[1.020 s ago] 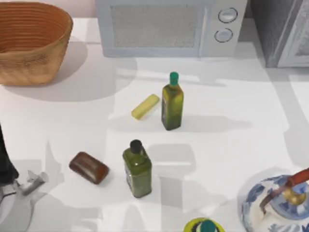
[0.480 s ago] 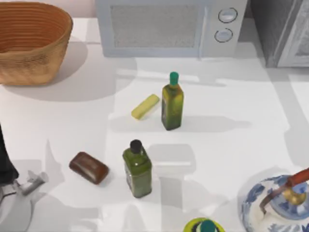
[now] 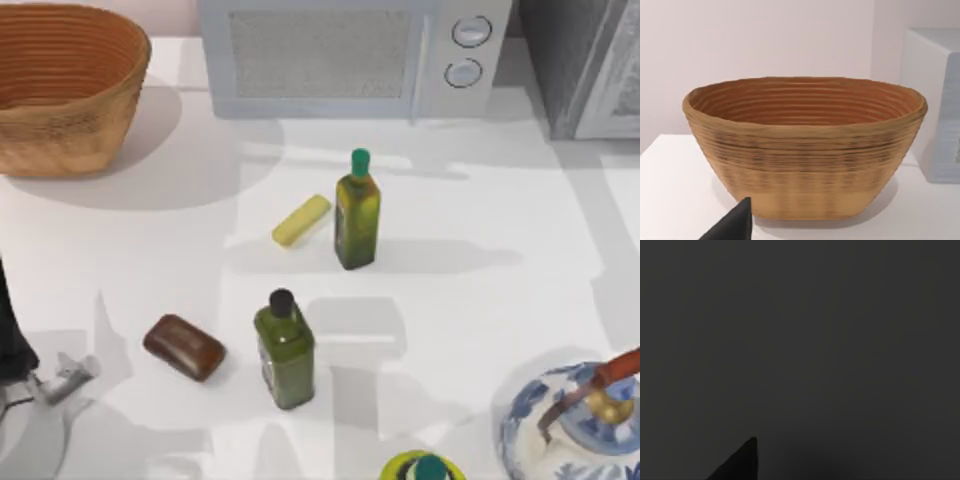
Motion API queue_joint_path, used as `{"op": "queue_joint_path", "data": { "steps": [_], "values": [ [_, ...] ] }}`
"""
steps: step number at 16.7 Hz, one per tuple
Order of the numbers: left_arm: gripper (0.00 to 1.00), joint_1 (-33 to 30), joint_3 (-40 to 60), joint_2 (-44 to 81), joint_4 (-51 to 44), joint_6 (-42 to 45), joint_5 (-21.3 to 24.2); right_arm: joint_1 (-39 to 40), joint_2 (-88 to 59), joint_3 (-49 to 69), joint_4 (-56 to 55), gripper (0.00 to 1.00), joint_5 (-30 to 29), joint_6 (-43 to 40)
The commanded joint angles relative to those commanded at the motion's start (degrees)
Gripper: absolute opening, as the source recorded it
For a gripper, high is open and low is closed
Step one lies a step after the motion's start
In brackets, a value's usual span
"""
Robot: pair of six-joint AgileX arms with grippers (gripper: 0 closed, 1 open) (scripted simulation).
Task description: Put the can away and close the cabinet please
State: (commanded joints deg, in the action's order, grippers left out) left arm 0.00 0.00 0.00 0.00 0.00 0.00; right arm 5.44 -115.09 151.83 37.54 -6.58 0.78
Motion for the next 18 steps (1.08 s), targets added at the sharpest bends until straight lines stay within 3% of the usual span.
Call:
{"op": "queue_joint_path", "data": {
  "steps": [7, 18],
  "values": [
    [1.0, 0.0, 0.0, 0.0, 0.0, 0.0, 0.0, -2.1, 23.87, -32.72, -7.77, 1.0, 0.91, -0.57],
    [1.0, 0.0, 0.0, 0.0, 0.0, 0.0, 0.0, -4.91, 84.91, -118.0, -27.42, 1.0, 4.13, -0.59]
  ]
}}
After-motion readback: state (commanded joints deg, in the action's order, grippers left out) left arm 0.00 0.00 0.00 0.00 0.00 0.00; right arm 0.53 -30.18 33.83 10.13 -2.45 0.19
